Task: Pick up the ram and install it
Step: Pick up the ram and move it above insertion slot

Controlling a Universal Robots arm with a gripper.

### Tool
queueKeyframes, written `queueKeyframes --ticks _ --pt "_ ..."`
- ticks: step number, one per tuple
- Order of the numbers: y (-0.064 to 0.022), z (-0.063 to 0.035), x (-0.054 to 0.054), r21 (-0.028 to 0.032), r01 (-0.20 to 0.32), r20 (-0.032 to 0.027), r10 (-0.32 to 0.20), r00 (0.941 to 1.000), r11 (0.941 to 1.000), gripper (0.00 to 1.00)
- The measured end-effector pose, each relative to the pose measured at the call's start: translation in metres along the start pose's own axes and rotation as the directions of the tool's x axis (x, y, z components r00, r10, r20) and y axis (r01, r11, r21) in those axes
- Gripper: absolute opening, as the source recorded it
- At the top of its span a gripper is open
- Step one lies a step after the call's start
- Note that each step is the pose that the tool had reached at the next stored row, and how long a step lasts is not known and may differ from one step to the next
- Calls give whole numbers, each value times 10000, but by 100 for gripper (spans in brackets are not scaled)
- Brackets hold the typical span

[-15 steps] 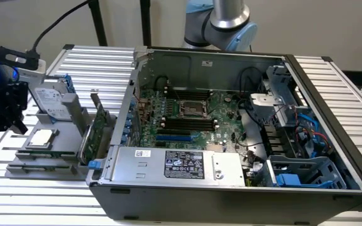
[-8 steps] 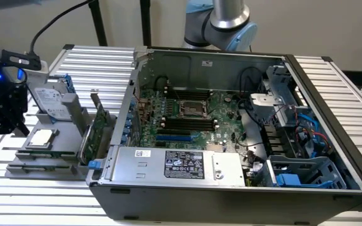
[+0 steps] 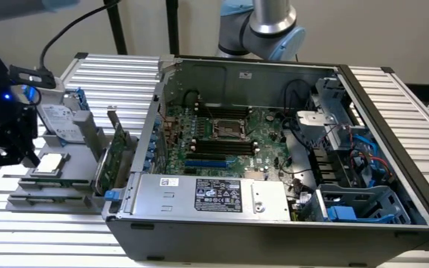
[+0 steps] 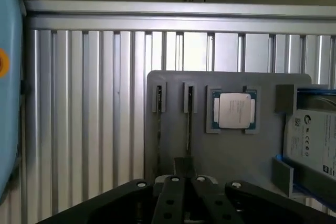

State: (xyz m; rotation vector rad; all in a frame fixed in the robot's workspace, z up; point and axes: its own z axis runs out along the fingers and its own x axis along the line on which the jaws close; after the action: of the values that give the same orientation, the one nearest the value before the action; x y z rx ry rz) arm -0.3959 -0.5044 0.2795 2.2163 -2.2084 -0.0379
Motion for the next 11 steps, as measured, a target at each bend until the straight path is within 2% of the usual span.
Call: queueKeyframes --ticks 3,11 --pt "-41 24 65 -17 0 0 0 10000 10000 100" --pt "-54 167 125 -18 0 -1 0 10000 10000 100"
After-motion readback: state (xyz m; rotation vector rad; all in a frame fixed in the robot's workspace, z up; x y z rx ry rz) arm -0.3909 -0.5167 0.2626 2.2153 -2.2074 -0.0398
